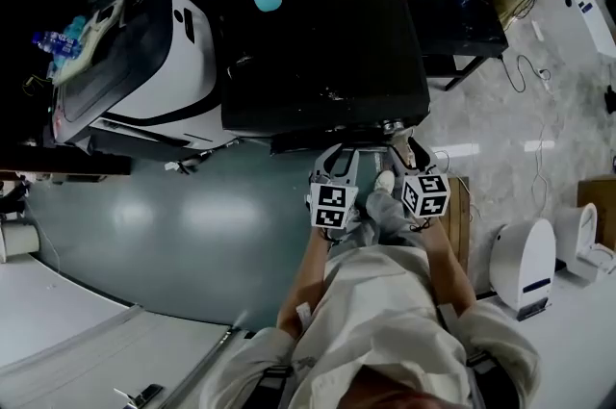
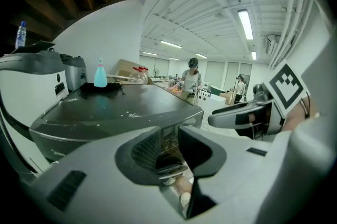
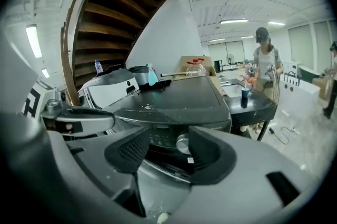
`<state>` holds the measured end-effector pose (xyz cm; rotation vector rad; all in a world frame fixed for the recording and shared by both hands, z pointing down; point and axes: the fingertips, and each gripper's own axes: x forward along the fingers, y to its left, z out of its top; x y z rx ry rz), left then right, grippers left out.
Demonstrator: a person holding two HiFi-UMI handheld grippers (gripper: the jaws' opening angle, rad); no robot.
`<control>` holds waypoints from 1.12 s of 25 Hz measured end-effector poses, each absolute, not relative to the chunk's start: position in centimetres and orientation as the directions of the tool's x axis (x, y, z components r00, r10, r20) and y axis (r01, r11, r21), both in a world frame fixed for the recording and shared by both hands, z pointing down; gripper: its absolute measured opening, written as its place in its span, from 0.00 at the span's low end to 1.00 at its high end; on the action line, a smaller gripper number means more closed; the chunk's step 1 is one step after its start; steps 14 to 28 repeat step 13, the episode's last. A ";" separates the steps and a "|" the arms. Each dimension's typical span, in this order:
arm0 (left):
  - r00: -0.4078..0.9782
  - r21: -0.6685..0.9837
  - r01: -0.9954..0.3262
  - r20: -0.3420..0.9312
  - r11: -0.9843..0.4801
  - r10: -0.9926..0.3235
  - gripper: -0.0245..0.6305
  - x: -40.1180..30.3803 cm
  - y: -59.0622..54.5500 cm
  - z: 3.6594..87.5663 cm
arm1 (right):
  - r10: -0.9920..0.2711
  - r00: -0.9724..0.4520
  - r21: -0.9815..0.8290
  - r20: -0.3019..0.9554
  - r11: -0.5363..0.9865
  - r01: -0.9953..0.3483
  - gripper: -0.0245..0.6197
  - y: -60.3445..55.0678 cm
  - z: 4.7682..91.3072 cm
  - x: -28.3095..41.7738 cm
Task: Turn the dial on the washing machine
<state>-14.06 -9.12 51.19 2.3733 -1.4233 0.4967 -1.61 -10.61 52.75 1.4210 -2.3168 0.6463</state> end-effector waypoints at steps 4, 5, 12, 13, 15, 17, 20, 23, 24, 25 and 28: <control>0.443 0.104 -0.889 0.438 -0.446 -0.782 0.20 -14.0 -9.2 50.3 | -0.734 -0.438 -0.168 0.519 0.415 -0.894 0.40 -10.2 51.9 -1.8; 0.445 0.103 -0.888 0.437 -0.448 -0.782 0.20 -13.9 -9.2 50.2 | -0.733 -0.438 -0.160 0.520 0.420 -0.893 0.39 -10.1 51.7 -1.9; 0.448 0.084 -0.884 0.427 -0.459 -0.785 0.20 -13.5 -9.6 49.4 | -0.740 -0.437 -0.127 0.512 0.438 -0.890 0.38 -10.5 50.6 -2.2; 0.447 0.081 -0.885 0.426 -0.459 -0.787 0.20 -13.5 -9.7 49.3 | -0.741 -0.438 -0.125 0.509 0.439 -0.890 0.38 -10.6 50.4 -2.3; 0.447 0.081 -0.885 0.426 -0.459 -0.787 0.20 -13.5 -9.7 49.3 | -0.741 -0.438 -0.125 0.509 0.439 -0.890 0.38 -10.6 50.4 -2.3; 0.447 0.081 -0.885 0.426 -0.459 -0.787 0.20 -13.5 -9.7 49.3 | -0.741 -0.438 -0.125 0.509 0.439 -0.890 0.38 -10.6 50.4 -2.3; 0.447 0.081 -0.885 0.426 -0.459 -0.787 0.20 -13.5 -9.7 49.3 | -0.741 -0.438 -0.125 0.509 0.439 -0.890 0.38 -10.6 50.4 -2.3; 0.447 0.081 -0.885 0.426 -0.459 -0.787 0.20 -13.5 -9.7 49.3 | -0.741 -0.438 -0.125 0.509 0.439 -0.890 0.38 -10.6 50.4 -2.3; 0.447 0.081 -0.885 0.426 -0.459 -0.787 0.20 -13.5 -9.7 49.3 | -0.741 -0.438 -0.125 0.509 0.439 -0.890 0.38 -10.6 50.4 -2.3; 0.447 0.081 -0.885 0.426 -0.459 -0.787 0.20 -13.5 -9.7 49.3 | -0.741 -0.438 -0.125 0.509 0.439 -0.890 0.38 -10.6 50.4 -2.3; 0.447 0.081 -0.885 0.426 -0.459 -0.787 0.20 -13.5 -9.7 49.3 | -0.741 -0.438 -0.125 0.509 0.439 -0.890 0.38 -10.6 50.4 -2.3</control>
